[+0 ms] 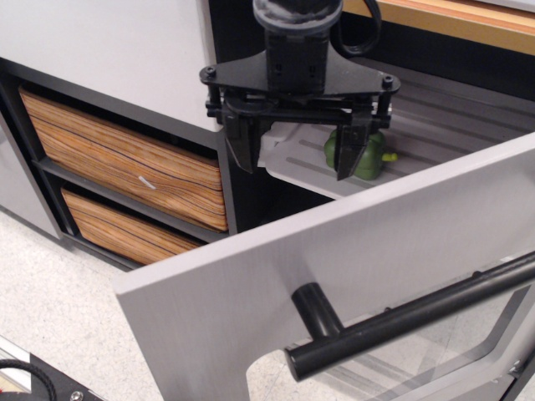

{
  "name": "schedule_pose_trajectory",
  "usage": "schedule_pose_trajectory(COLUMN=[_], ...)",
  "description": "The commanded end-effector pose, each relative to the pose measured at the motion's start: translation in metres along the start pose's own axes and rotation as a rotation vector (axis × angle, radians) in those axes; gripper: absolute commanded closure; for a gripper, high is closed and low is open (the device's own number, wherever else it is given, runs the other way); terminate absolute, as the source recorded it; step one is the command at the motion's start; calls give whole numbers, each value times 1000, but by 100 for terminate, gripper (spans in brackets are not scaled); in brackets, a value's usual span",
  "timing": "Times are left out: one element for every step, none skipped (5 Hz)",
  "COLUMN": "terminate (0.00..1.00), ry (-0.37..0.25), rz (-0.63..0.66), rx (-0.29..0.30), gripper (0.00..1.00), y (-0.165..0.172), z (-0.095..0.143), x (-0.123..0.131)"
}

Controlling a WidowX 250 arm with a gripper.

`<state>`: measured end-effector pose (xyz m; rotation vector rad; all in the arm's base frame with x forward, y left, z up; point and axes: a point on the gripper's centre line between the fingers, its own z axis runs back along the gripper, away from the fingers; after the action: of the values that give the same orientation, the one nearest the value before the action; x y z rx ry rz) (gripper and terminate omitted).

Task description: Close oven

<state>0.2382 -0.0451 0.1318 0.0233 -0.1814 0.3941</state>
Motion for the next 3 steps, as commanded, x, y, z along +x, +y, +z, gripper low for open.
schedule_pose_trajectory(terminate=[0,0,0], ry=[0,15,-8], rz=[0,93,195], rx=[0,-34,-83], gripper=[0,0,0], y=[0,-4,-9], z=[0,31,52], x=[0,-2,-8])
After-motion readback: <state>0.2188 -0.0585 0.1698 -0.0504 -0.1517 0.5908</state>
